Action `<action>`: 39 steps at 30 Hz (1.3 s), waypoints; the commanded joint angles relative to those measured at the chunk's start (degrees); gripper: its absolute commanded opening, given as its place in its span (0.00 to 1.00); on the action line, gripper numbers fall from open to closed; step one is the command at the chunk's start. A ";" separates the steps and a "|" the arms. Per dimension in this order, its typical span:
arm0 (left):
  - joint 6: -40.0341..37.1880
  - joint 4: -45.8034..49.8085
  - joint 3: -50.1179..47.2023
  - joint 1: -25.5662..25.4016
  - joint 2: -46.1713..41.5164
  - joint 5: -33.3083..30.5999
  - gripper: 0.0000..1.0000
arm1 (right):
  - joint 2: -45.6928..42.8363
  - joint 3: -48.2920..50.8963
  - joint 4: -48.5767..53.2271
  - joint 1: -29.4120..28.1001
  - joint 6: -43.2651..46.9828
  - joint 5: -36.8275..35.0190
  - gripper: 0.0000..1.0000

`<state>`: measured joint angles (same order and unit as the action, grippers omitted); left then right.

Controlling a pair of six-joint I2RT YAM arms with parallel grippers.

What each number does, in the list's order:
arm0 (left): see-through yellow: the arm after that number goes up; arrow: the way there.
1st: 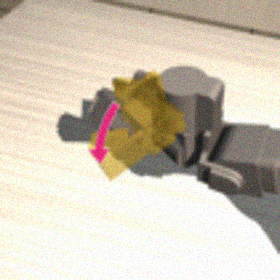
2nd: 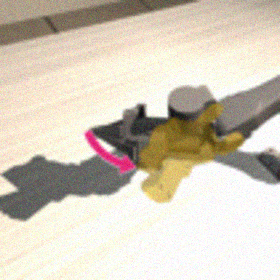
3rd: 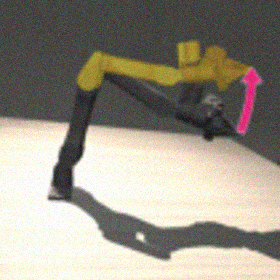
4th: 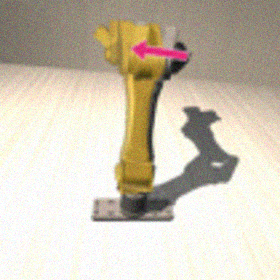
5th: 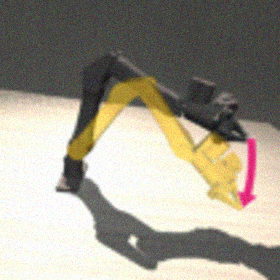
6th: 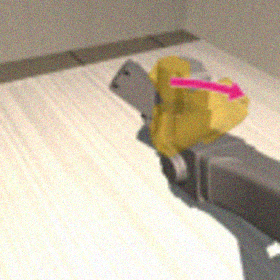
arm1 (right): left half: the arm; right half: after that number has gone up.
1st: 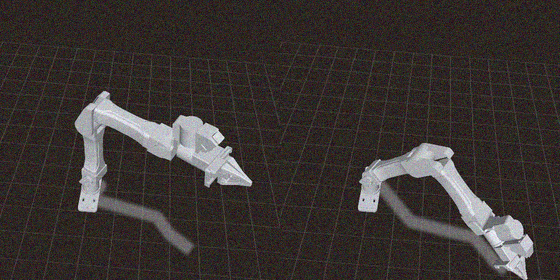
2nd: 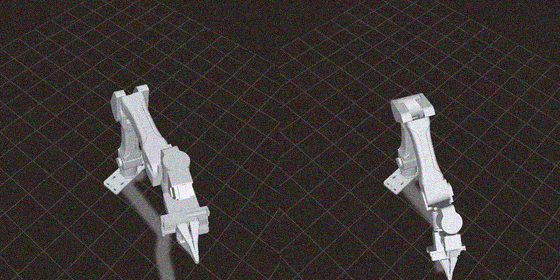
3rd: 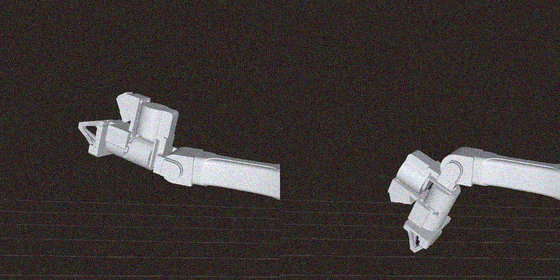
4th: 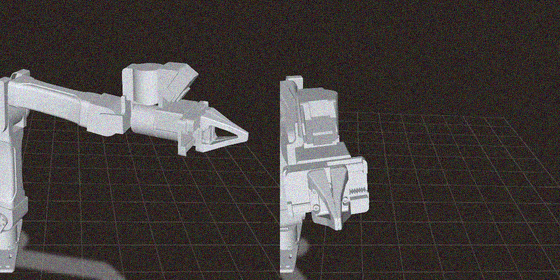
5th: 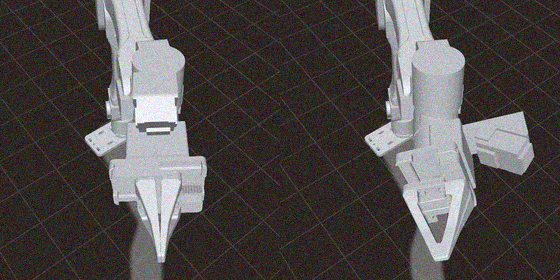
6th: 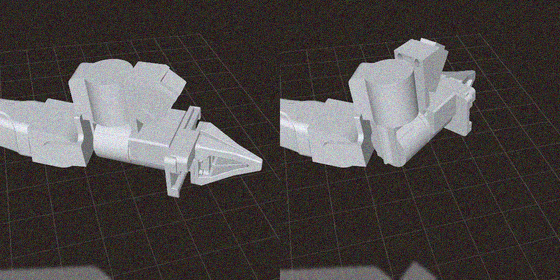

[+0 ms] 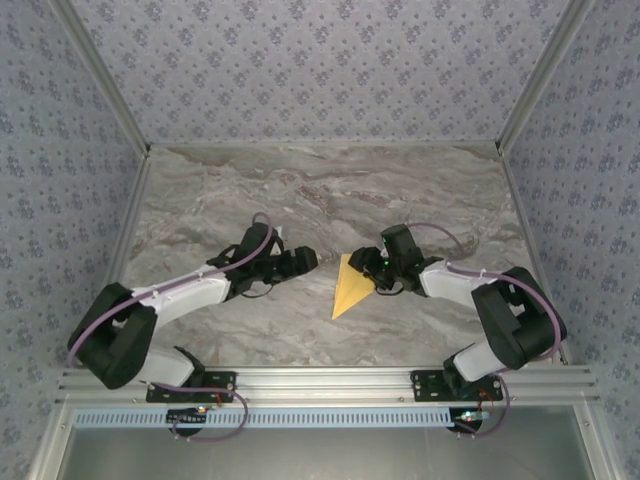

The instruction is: Fold a paper plane with a square sheet of paper (pick it up from the middle)

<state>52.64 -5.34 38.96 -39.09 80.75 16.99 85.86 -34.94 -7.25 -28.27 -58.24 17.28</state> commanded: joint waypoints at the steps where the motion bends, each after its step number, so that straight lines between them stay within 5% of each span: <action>1: 1.77 -8.17 1.82 -3.49 3.10 6.58 0.74 | 0.71 -1.49 2.13 -0.08 1.23 -1.22 0.57; 6: 1.76 -7.52 7.58 -7.21 10.89 6.57 0.39 | 0.37 -0.79 2.06 0.57 0.97 -0.86 0.54; 13: 0.66 -2.76 14.64 -8.58 19.80 5.10 0.15 | -0.84 0.33 2.66 0.83 0.95 -1.07 0.49; 39: 1.75 6.32 15.73 -8.71 25.70 -2.37 0.00 | 3.39 -2.34 4.12 0.36 1.41 -0.62 0.39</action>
<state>53.71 -2.55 55.40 -47.55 106.61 17.54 88.36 -35.40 -5.06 -27.75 -57.39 17.30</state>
